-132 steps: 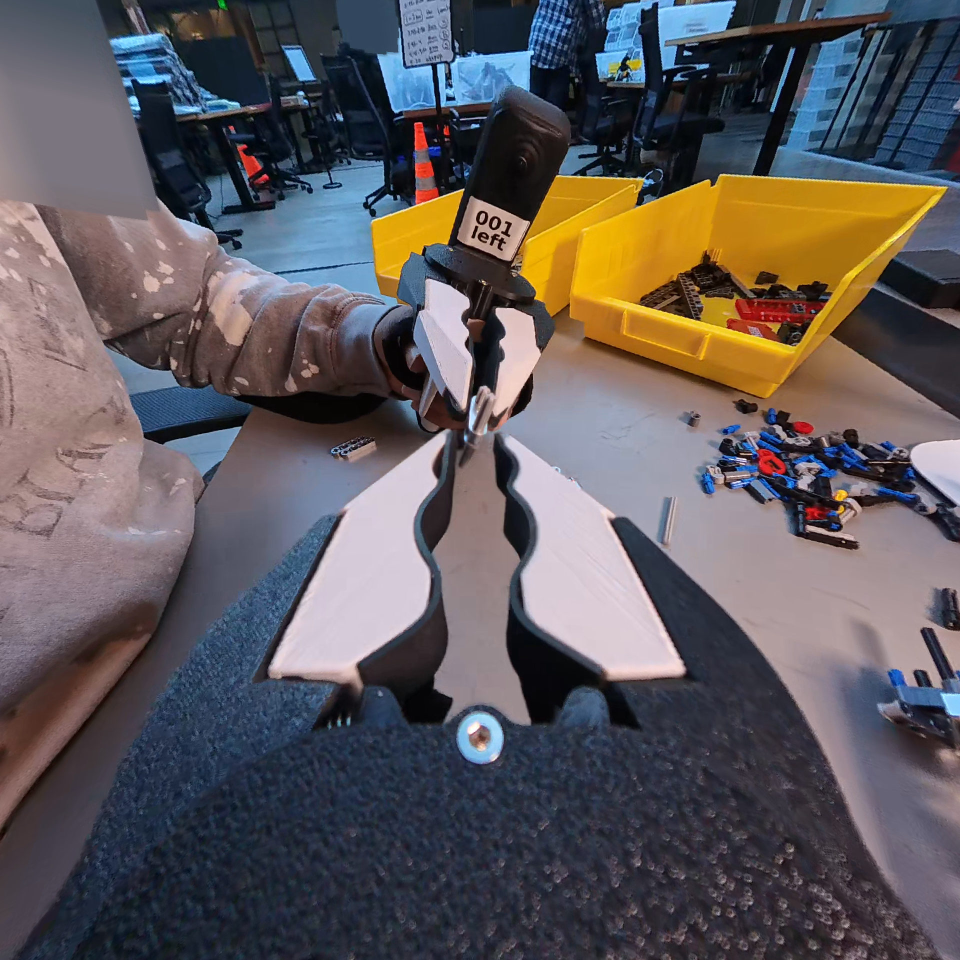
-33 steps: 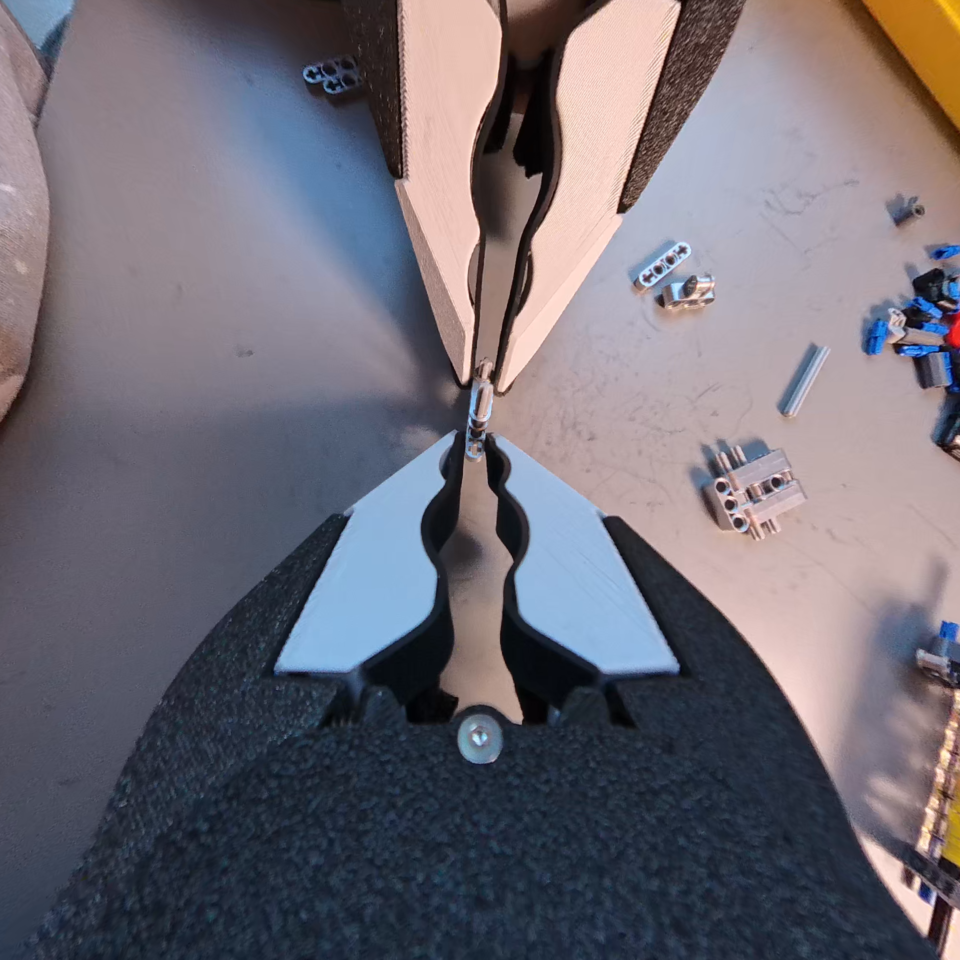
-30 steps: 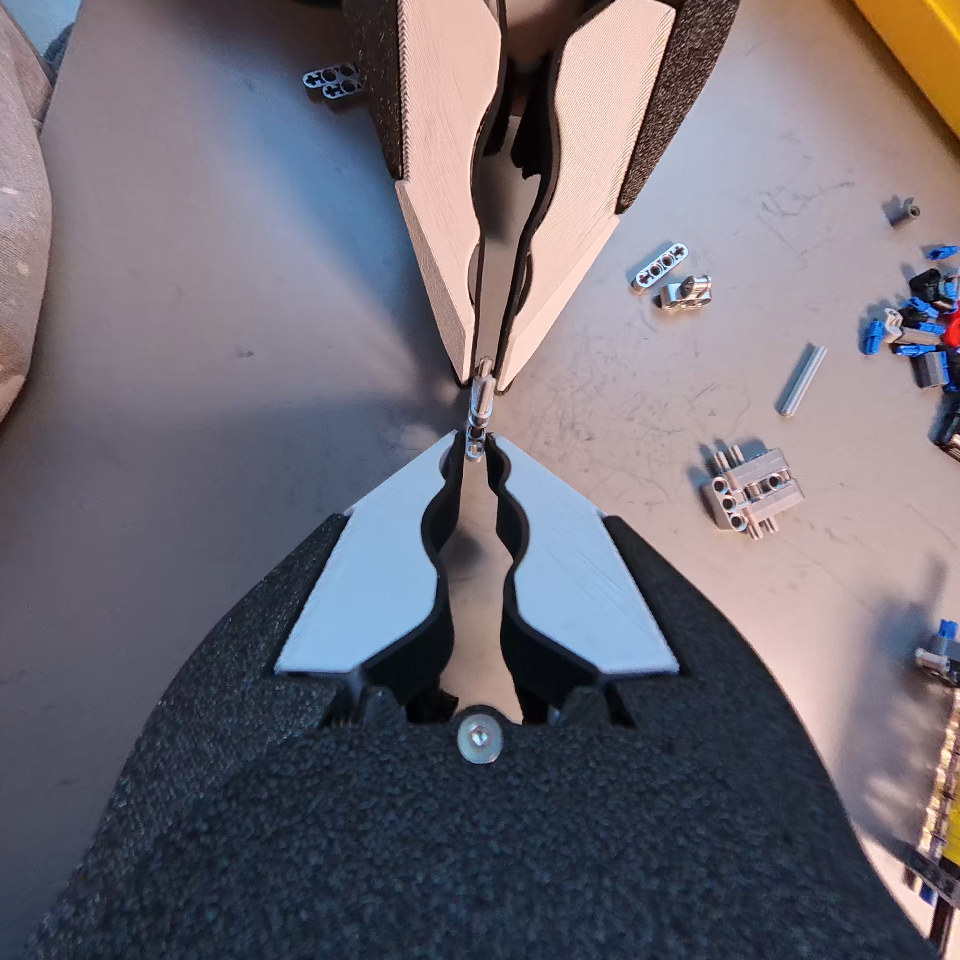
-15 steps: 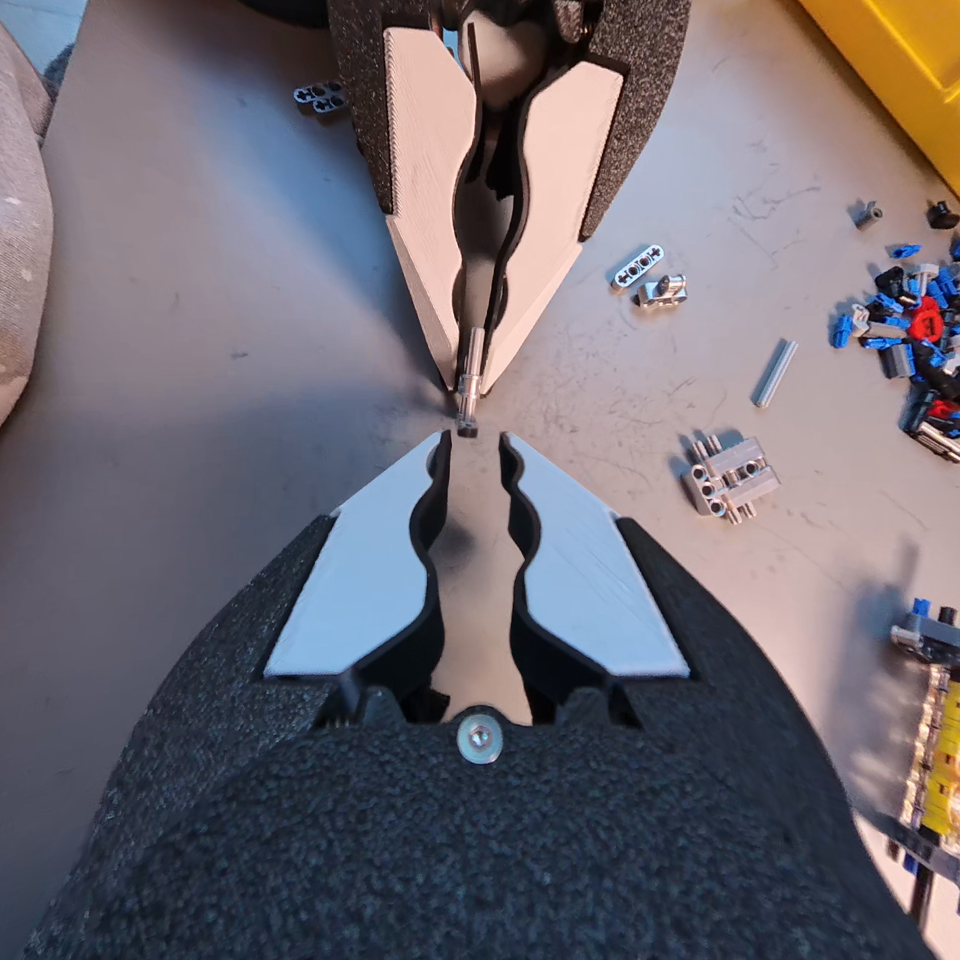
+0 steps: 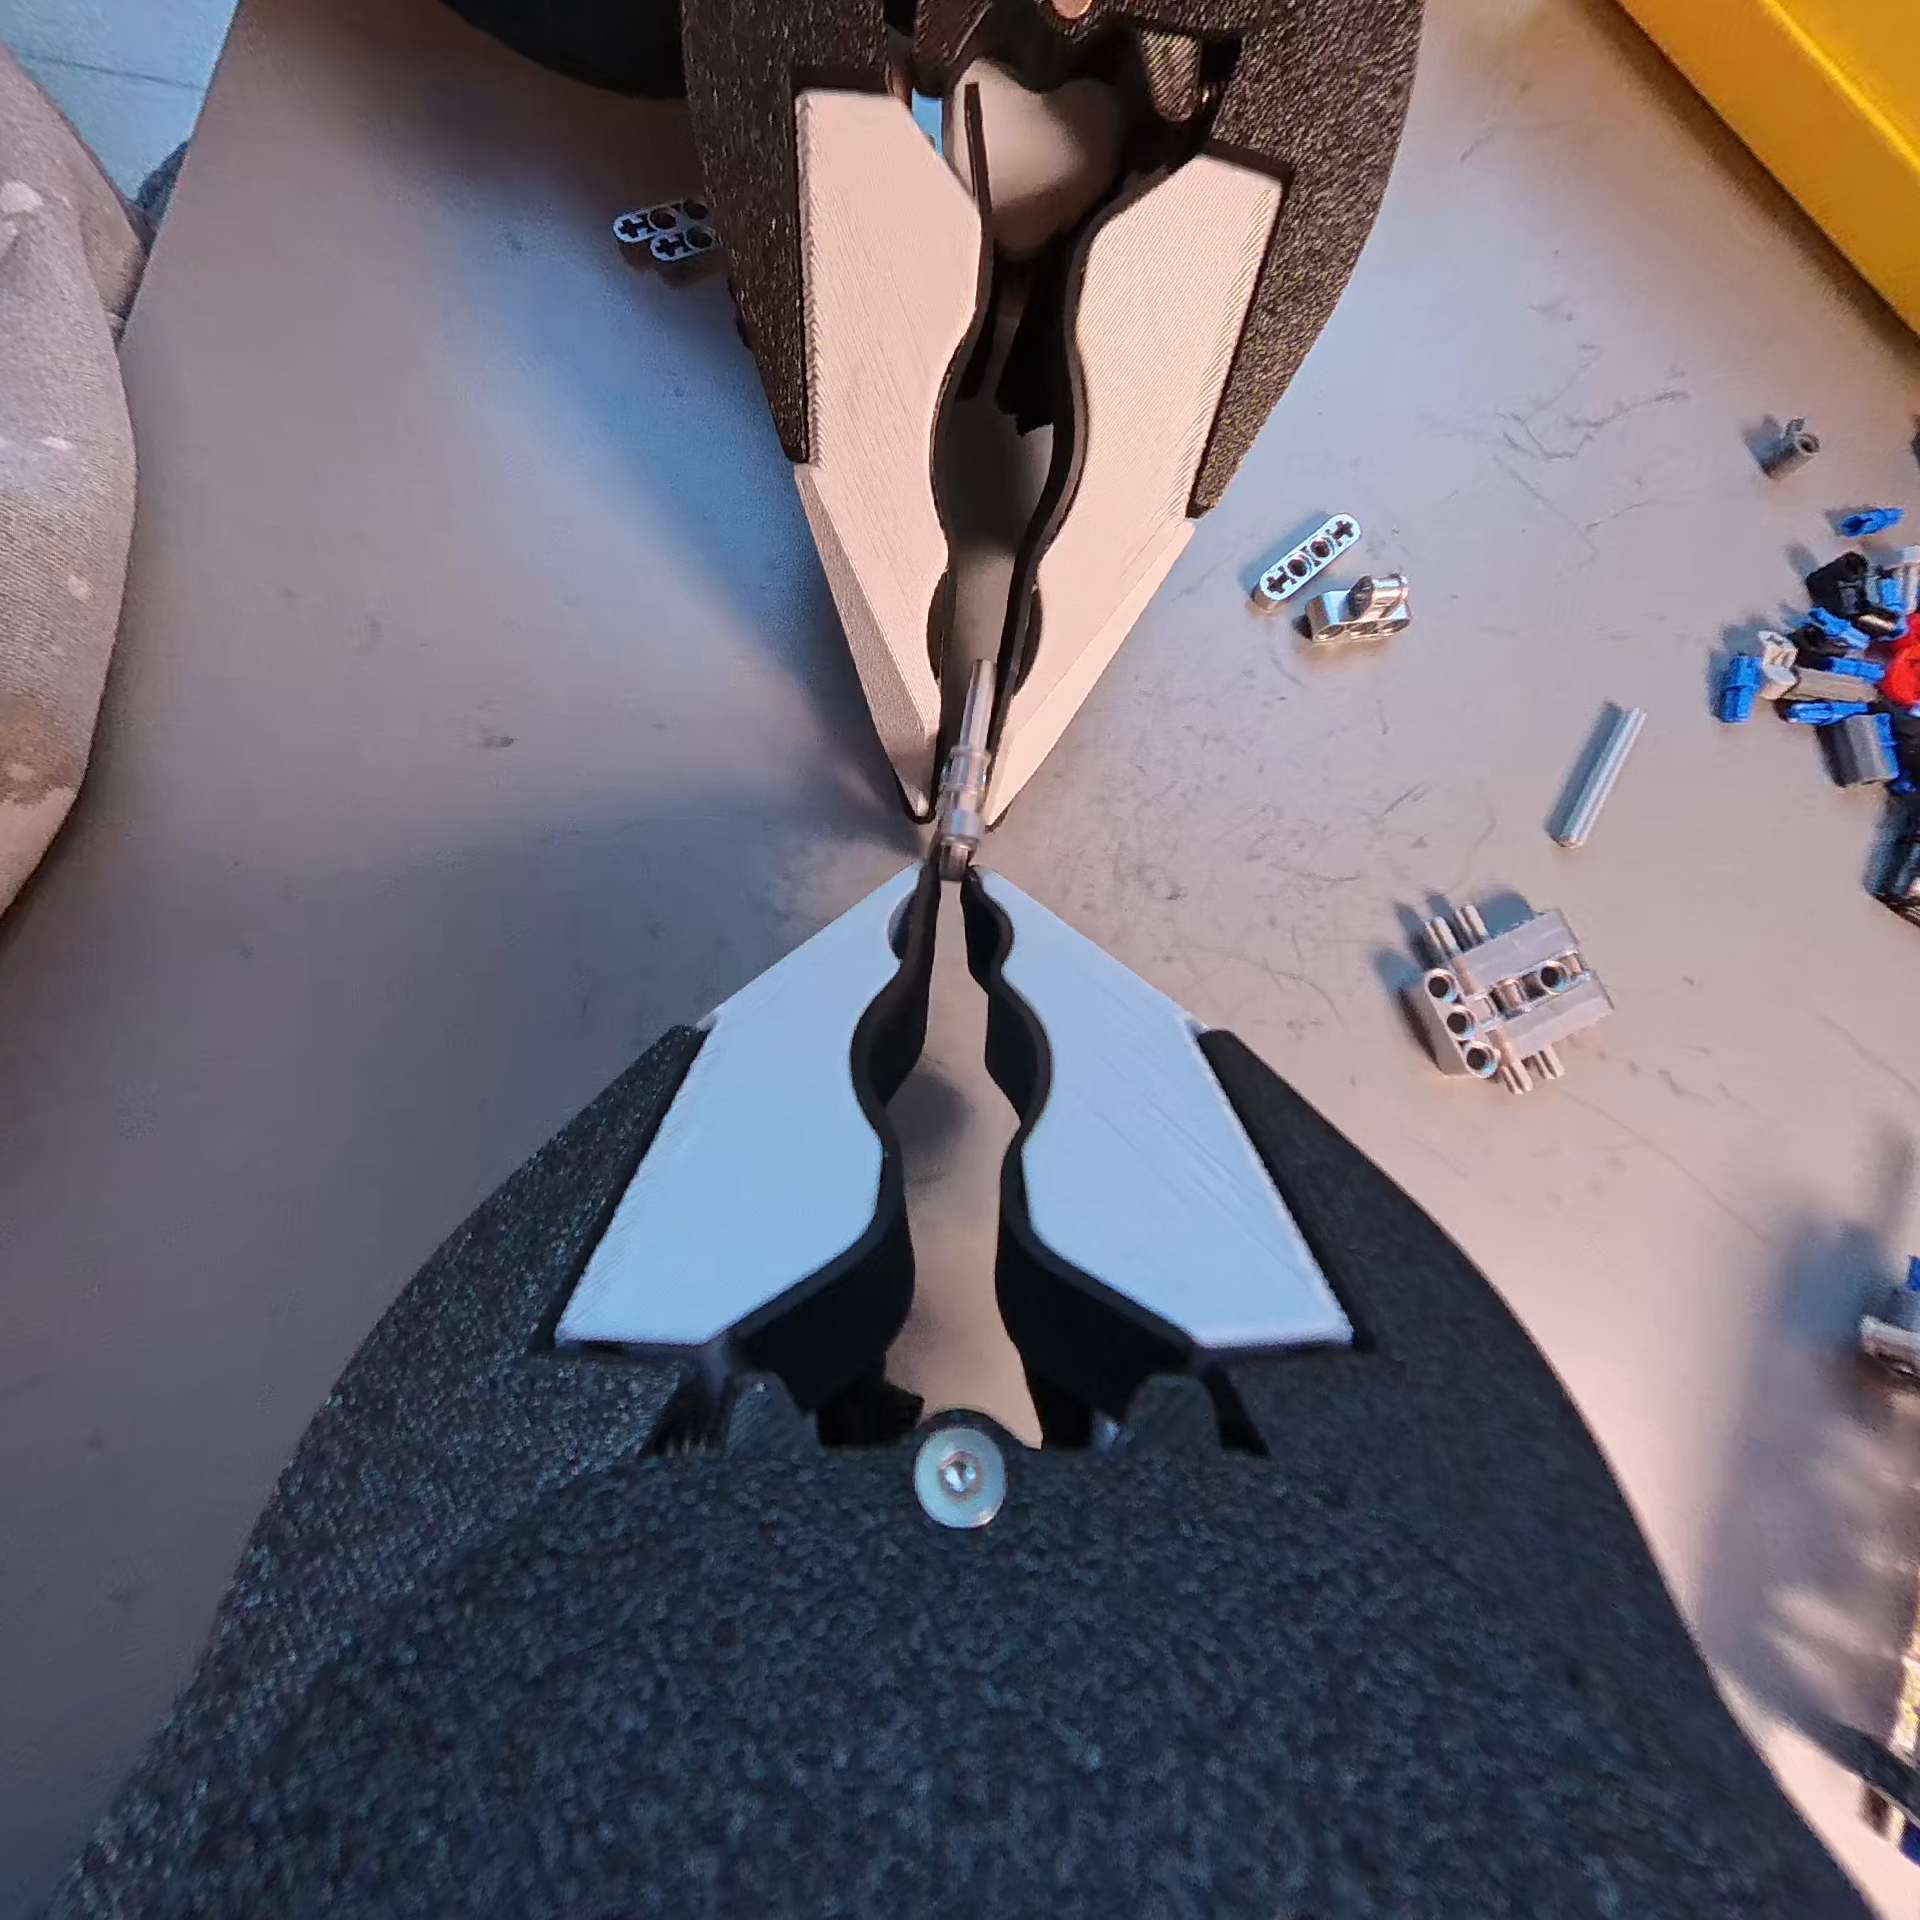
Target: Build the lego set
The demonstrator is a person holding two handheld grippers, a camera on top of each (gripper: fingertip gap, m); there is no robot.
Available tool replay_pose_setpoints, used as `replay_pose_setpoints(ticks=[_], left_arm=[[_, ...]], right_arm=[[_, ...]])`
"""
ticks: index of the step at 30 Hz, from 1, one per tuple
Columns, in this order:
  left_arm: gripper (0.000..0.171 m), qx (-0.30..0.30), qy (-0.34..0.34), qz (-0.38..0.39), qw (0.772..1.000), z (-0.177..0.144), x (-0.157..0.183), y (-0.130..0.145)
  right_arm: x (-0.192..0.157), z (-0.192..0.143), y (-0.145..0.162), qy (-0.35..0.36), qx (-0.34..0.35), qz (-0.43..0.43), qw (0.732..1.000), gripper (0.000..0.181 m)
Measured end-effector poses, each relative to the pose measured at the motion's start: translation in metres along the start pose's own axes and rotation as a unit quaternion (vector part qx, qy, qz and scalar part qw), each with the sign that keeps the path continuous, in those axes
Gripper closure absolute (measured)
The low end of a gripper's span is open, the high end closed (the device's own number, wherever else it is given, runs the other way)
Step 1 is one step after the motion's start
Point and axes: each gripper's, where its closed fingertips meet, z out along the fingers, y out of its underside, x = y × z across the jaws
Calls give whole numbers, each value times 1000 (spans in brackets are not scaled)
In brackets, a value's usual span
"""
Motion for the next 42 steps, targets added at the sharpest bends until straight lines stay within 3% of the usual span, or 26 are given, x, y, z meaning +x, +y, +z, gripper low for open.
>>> replay_pose_setpoints(ticks=[6, 12, 21, 32, 42], left_arm=[[167, 8, 5, -11, 1000, -1, 0, -2], [166, 66, 26, -51, 996, -9, 0, -19], [166, 194, 77, -117, 971, -36, -3, -53], [166, 212, 76, -99, 969, -38, 2, -61], [164, 173, 57, -89, 979, -31, -2, -50]], right_arm=[[2, 3, -1, 8, 2, -6, 1000, 178], [6, -4, -13, 12, 41, 8, 999, 178], [17, -44, -47, 2, 179, 60, 982, 169], [16, -45, -71, -20, 259, 96, 961, 175], [19, -43, -60, -19, 222, 103, 969, 176]])
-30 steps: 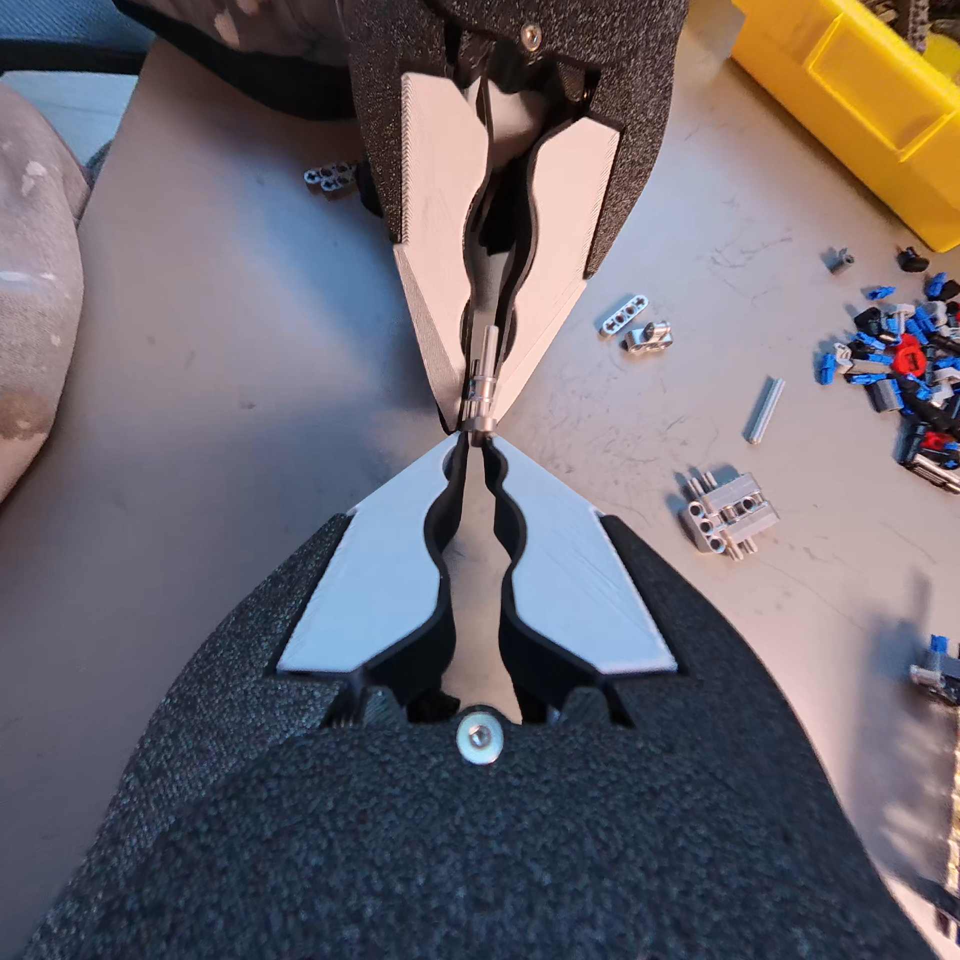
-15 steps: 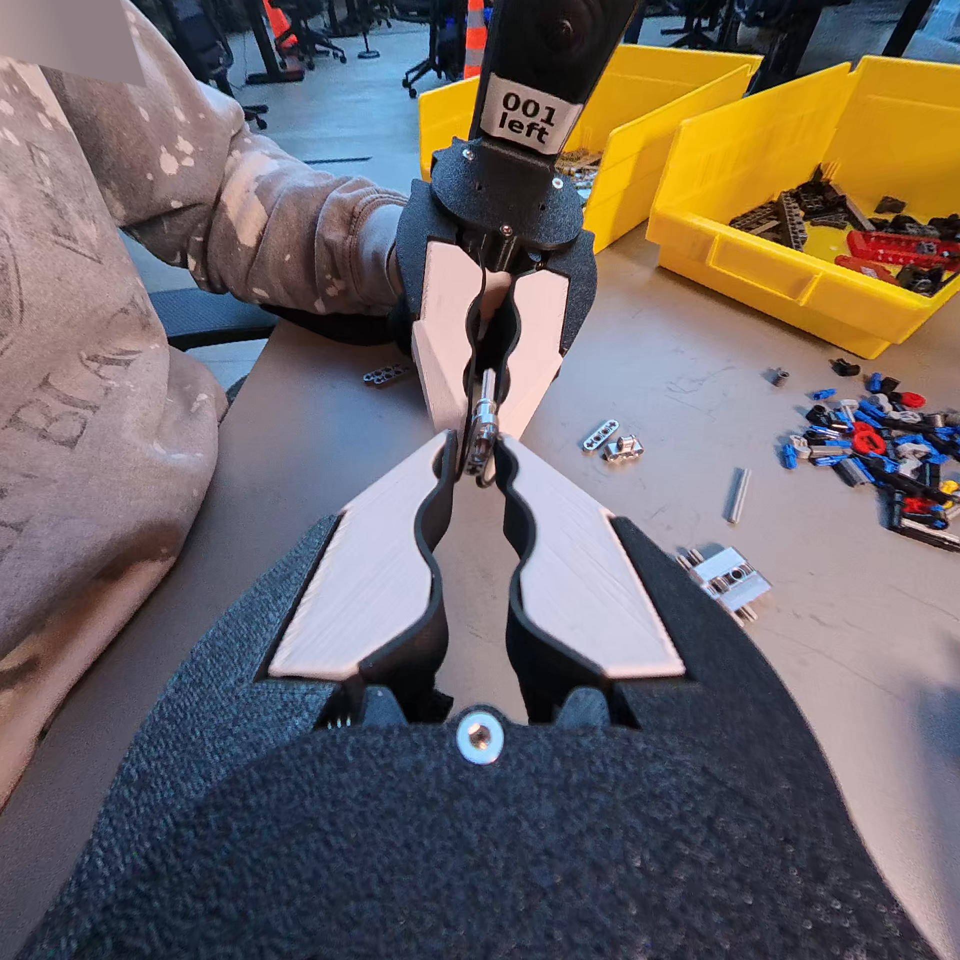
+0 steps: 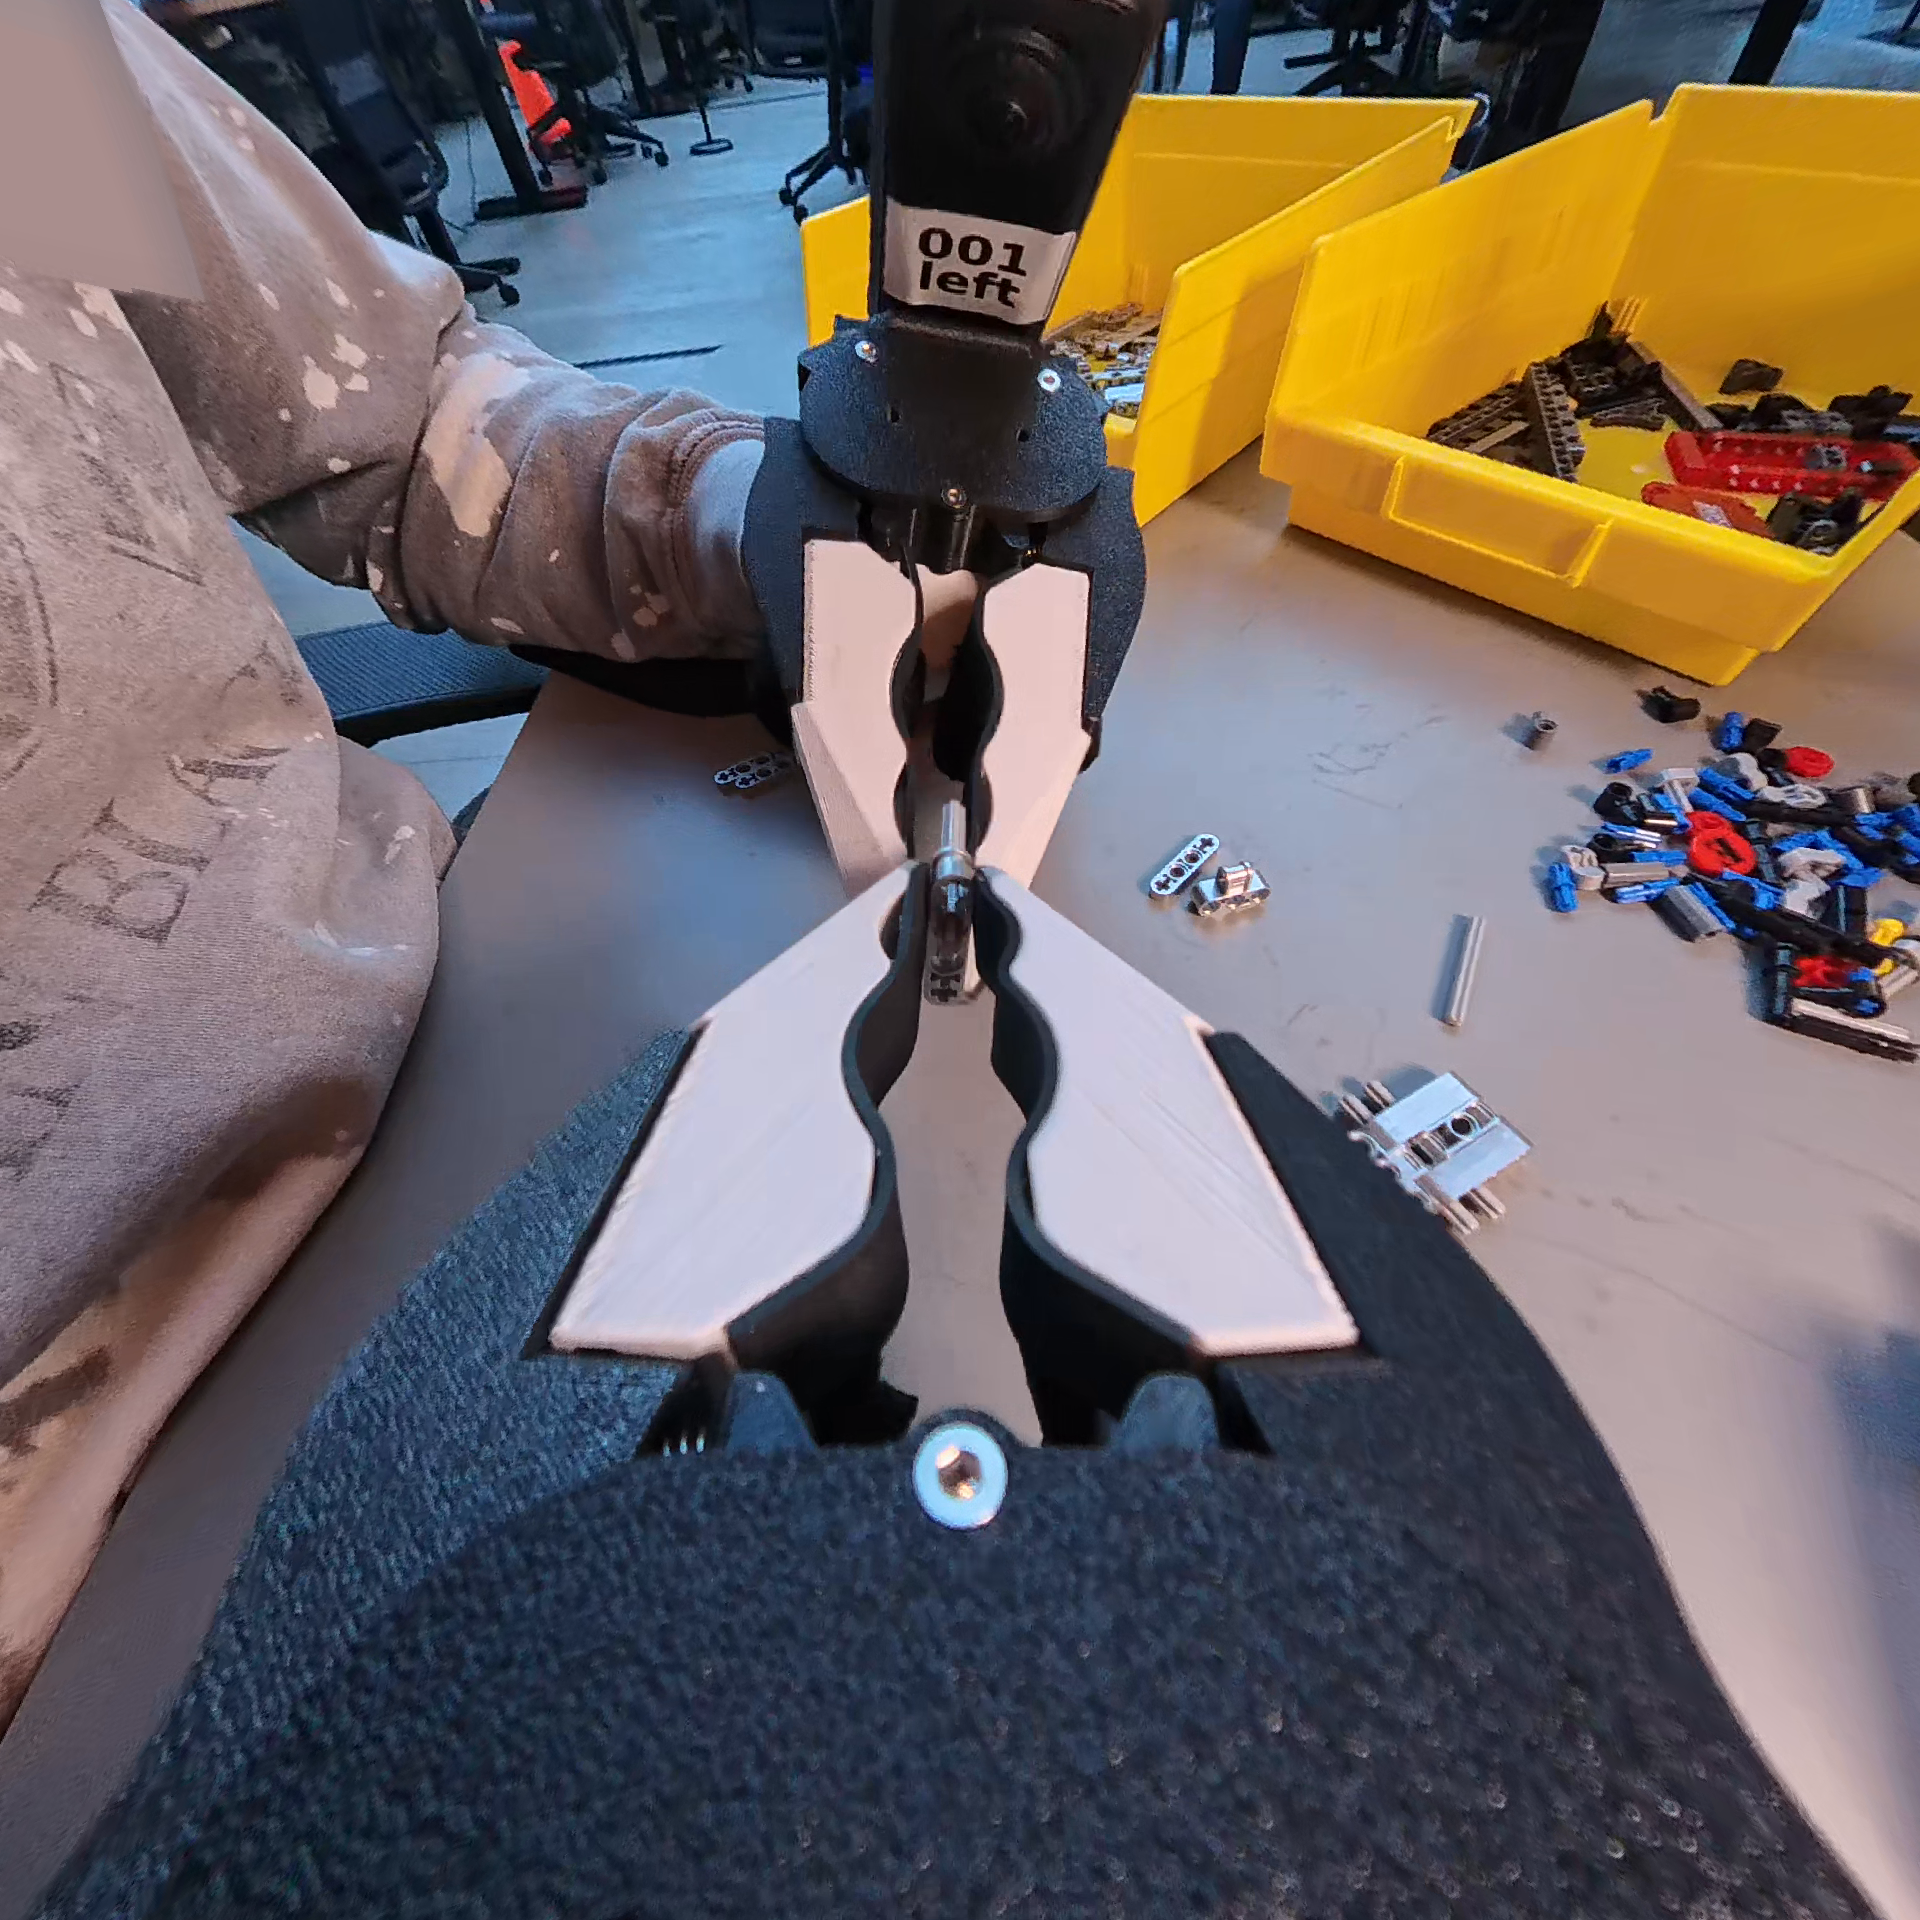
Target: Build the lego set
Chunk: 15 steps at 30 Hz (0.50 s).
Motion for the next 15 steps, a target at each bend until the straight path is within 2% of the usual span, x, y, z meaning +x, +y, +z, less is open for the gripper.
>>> replay_pose_setpoints(ticks=[10, 15], left_arm=[[166, -20, -5, 14, 1000, 2, 0, 6], [166, 11, -4, 7, 1000, 0, 0, -2]], right_arm=[[-4, 5, 18, -6, -58, -2, 998, 176], [-2, 6, 9, 0, -33, 6, 999, 175]])
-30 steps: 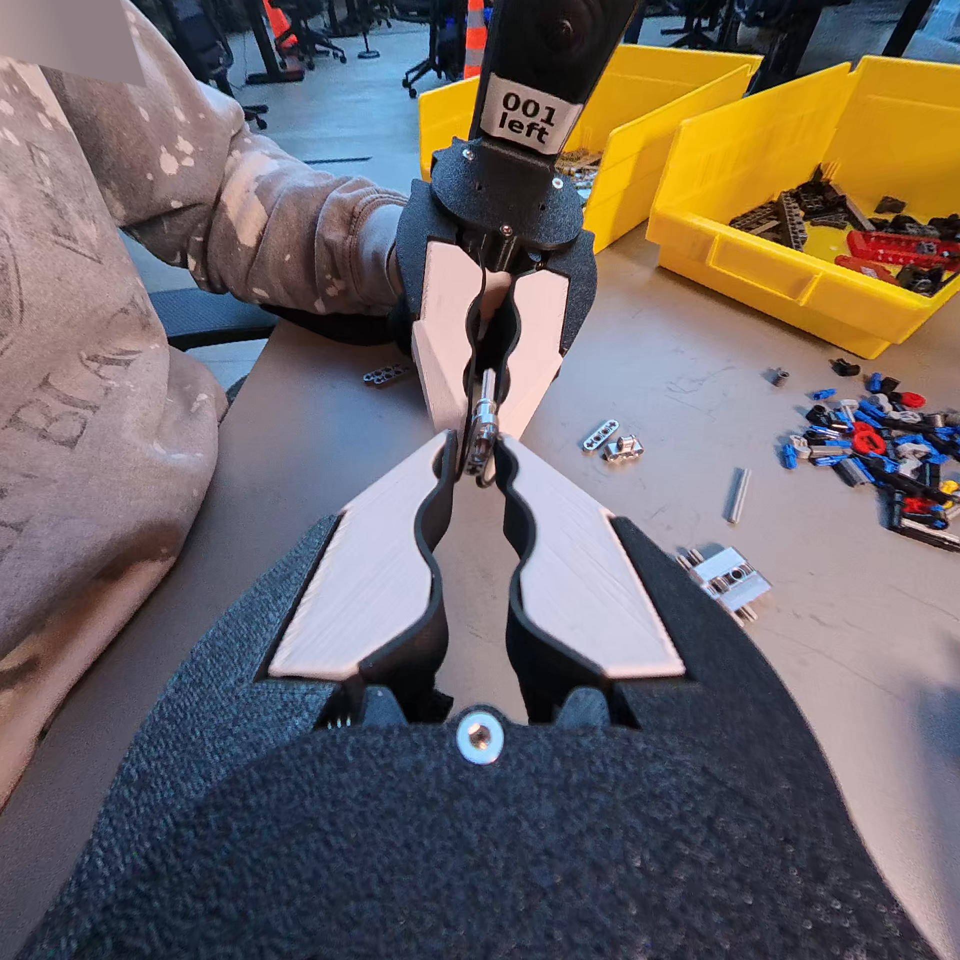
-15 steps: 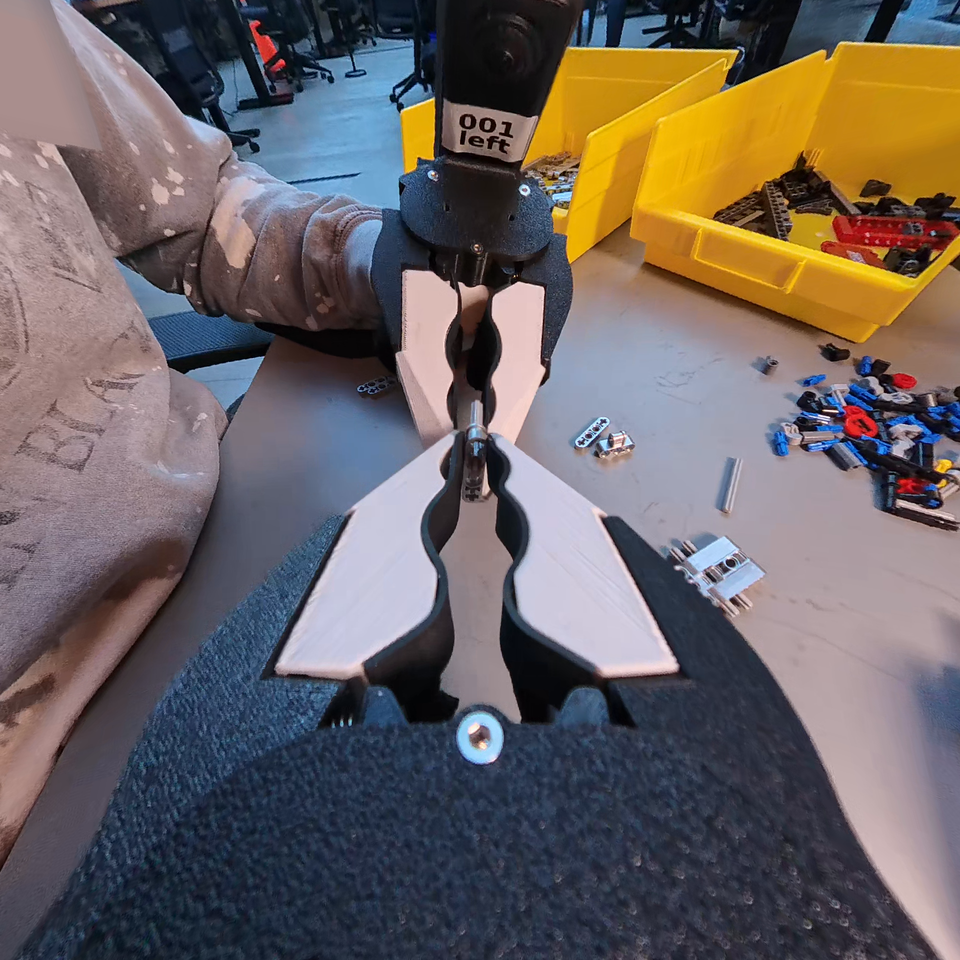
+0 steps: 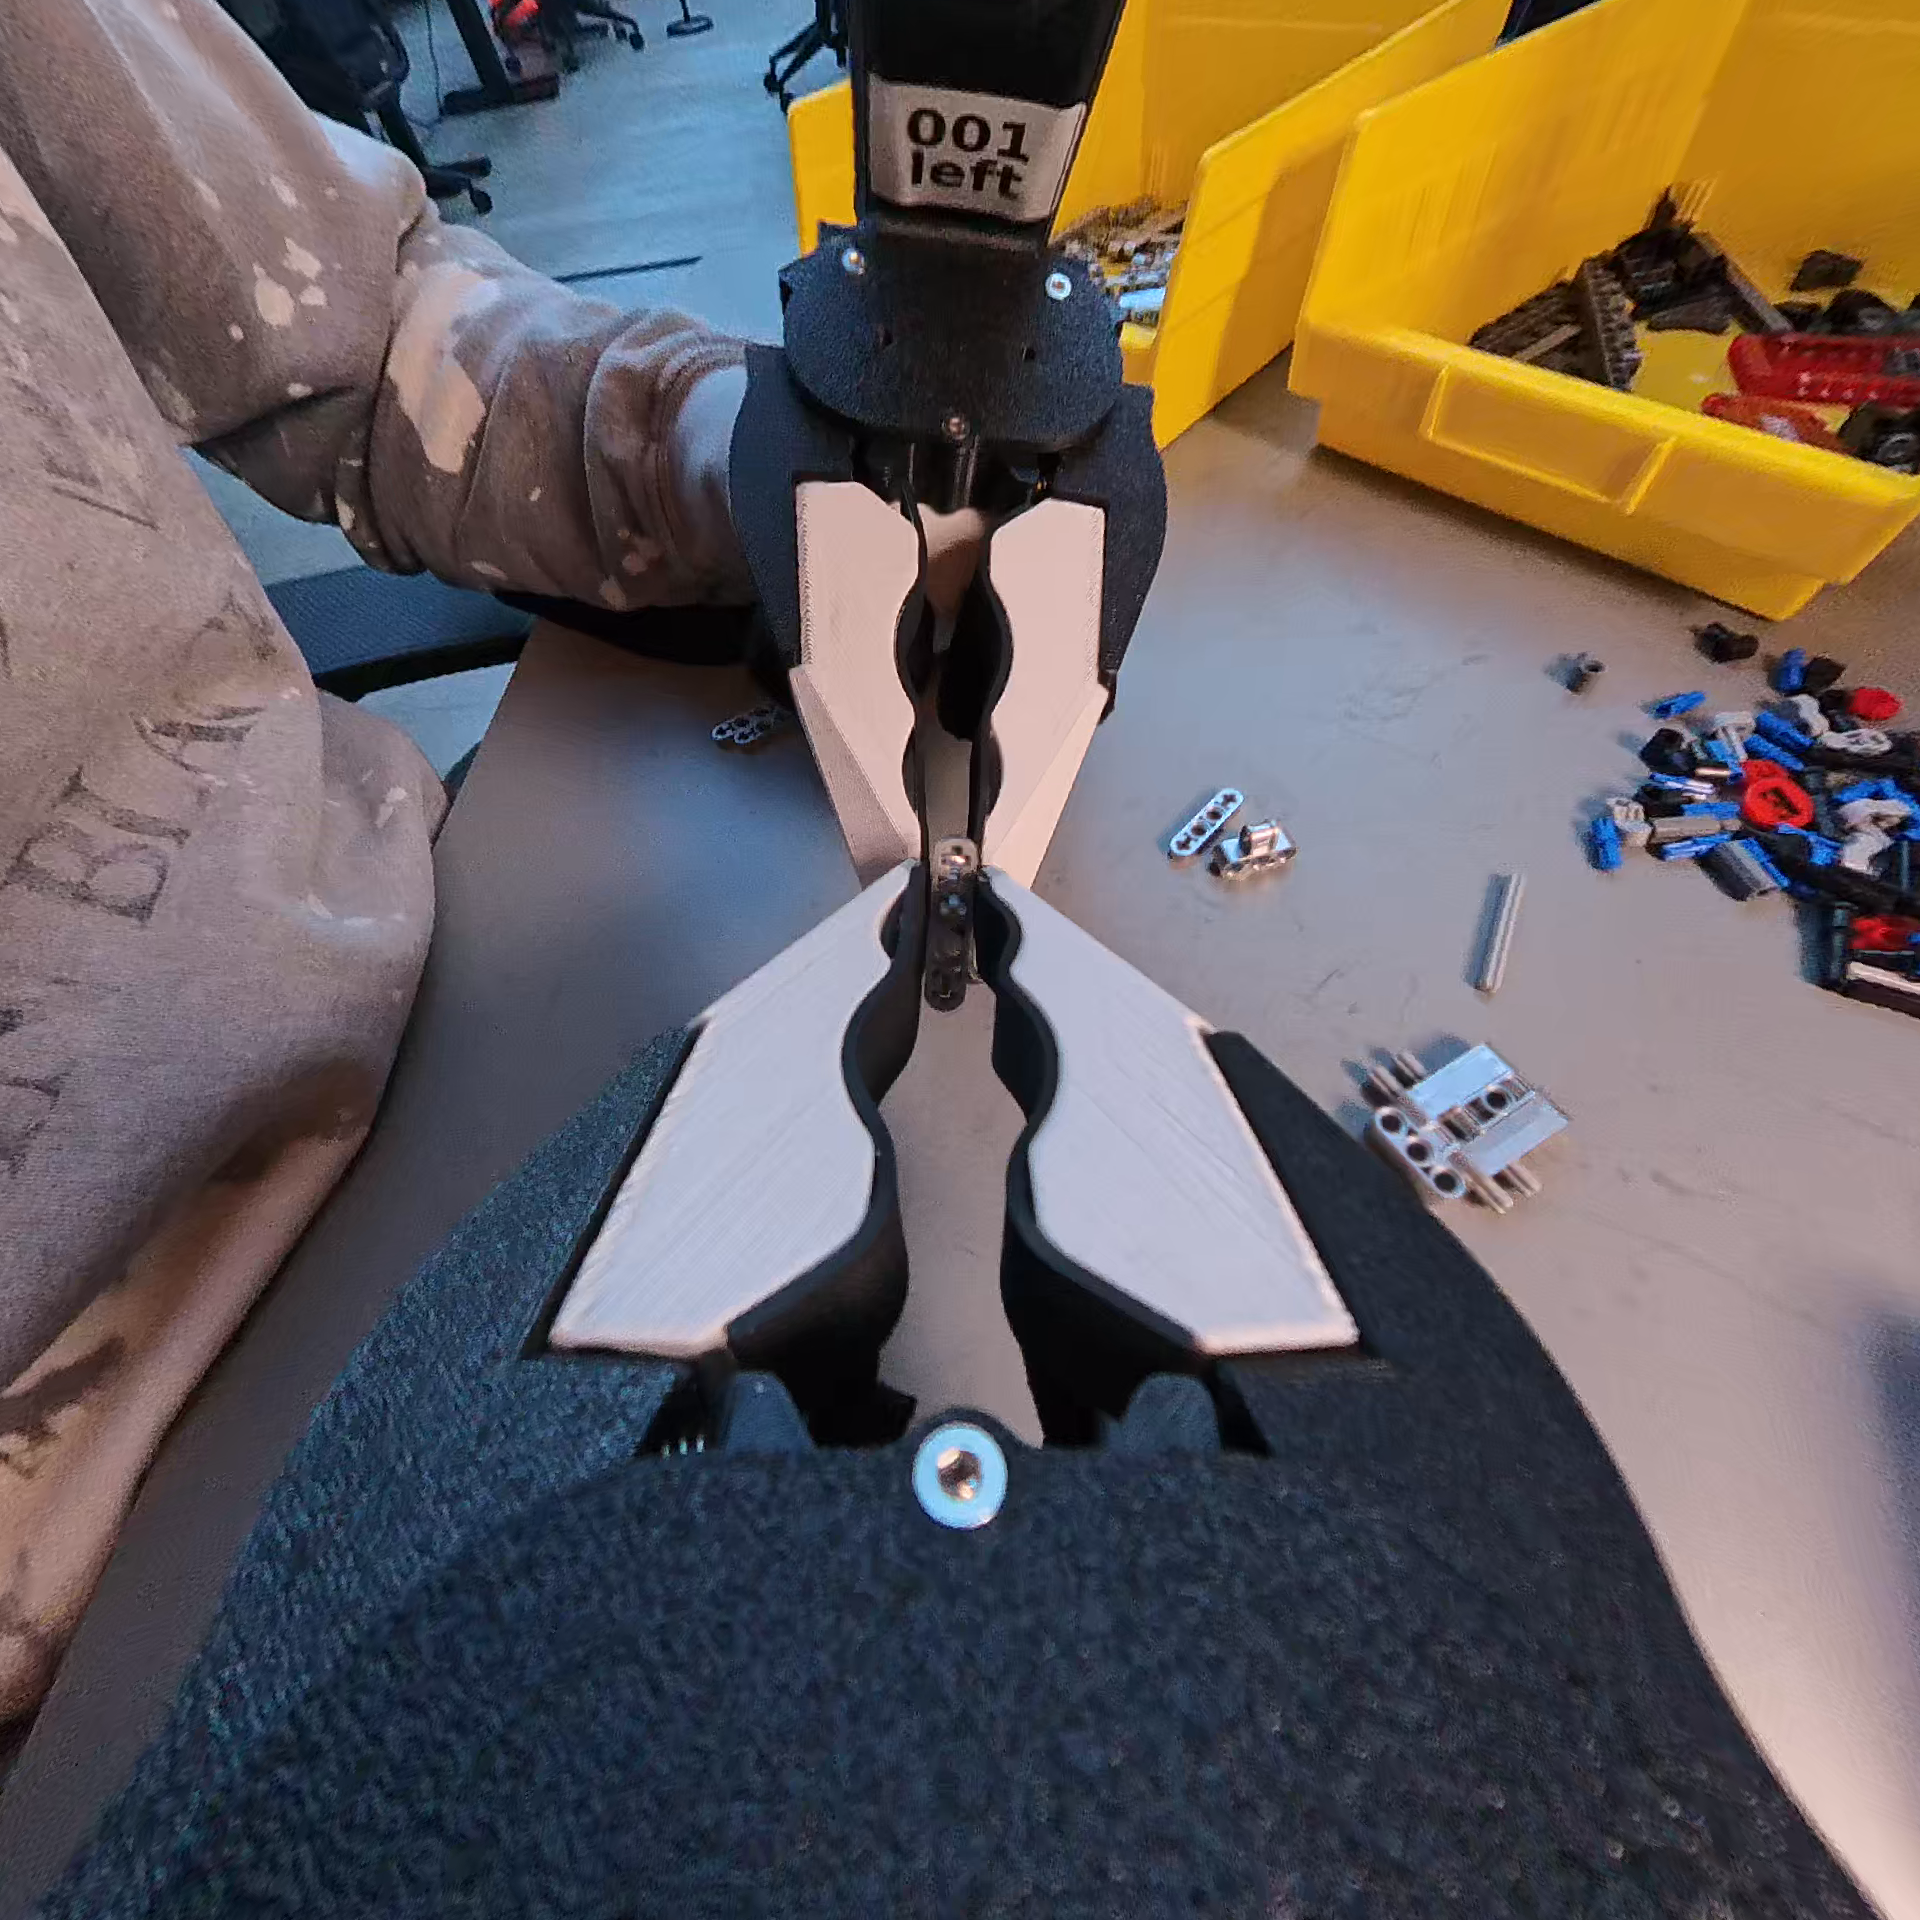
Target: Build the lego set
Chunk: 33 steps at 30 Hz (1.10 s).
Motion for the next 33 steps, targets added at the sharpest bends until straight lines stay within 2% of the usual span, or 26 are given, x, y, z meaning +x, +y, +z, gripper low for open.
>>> replay_pose_setpoints(ticks=[4, 8, 13, 18, 23, 25, 29, 33], left_arm=[[166, 76, 8, -29, 997, -13, -3, -23], [166, 115, 17, -47, 992, -23, -5, -33], [166, 118, 24, -36, 992, -20, 0, -35], [166, 130, 26, -38, 991, -22, 1, -38], [166, 171, 44, -89, 980, -32, -4, -47], [166, 191, 51, -117, 973, -36, -7, -51], [166, 228, 81, -185, 952, -41, -12, -57], [166, 250, 112, -235, 933, -41, -12, -61]], right_arm=[[6, -13, -19, 16, 51, -7, 999, 163], [9, -27, -34, 15, 97, 8, 995, 165], [7, -20, -32, 14, 88, 4, 996, 175], [5, -17, -29, 19, 73, -15, 997, 176], [10, -22, -37, 67, 83, -80, 991, 158], [14, -25, -45, 114, 91, -137, 980, 149], [22, -27, -54, 232, 66, -278, 930, 137], [25, -20, -60, 289, 59, -319, 901, 138]])
